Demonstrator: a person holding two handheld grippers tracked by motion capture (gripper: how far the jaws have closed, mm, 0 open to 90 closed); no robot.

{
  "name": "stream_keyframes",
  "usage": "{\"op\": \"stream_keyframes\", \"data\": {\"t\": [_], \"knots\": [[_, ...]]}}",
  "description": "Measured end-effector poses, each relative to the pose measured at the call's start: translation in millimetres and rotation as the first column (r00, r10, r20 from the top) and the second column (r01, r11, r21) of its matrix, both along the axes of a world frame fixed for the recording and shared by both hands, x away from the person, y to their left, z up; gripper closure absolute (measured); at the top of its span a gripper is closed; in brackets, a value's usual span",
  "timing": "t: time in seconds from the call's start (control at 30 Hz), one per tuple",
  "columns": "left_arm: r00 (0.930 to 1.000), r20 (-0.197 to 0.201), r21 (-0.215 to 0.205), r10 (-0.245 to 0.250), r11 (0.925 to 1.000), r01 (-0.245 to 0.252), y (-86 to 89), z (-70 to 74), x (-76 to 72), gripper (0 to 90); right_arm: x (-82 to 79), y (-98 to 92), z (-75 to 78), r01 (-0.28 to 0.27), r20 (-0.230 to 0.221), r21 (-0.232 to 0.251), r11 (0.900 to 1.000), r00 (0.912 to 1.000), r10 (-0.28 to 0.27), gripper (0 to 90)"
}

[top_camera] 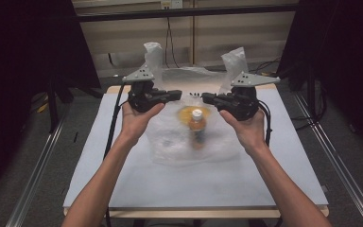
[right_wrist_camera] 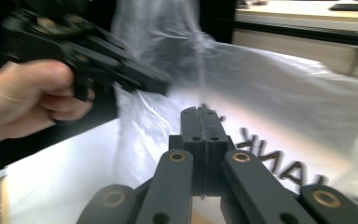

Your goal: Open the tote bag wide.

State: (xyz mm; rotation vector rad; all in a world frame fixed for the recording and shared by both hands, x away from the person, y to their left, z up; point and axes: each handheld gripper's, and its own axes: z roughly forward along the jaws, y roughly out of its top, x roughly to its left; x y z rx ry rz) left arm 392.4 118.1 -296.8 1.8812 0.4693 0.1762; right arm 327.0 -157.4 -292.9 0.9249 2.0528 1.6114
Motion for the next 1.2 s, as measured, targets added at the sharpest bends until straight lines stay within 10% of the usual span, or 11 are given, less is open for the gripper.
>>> {"op": "stream_keyframes", "data": {"t": [1.2], "knots": [[0.9881, -0.14, 0.087, -0.064, 0.9933, 0.076, -26.6, -88.6, 8.6, 90.0, 38.3, -13.2, -88.0, -0.004, -0.174, -0.011, 1.0, 0.9847, 0.002, 90.0]]}}
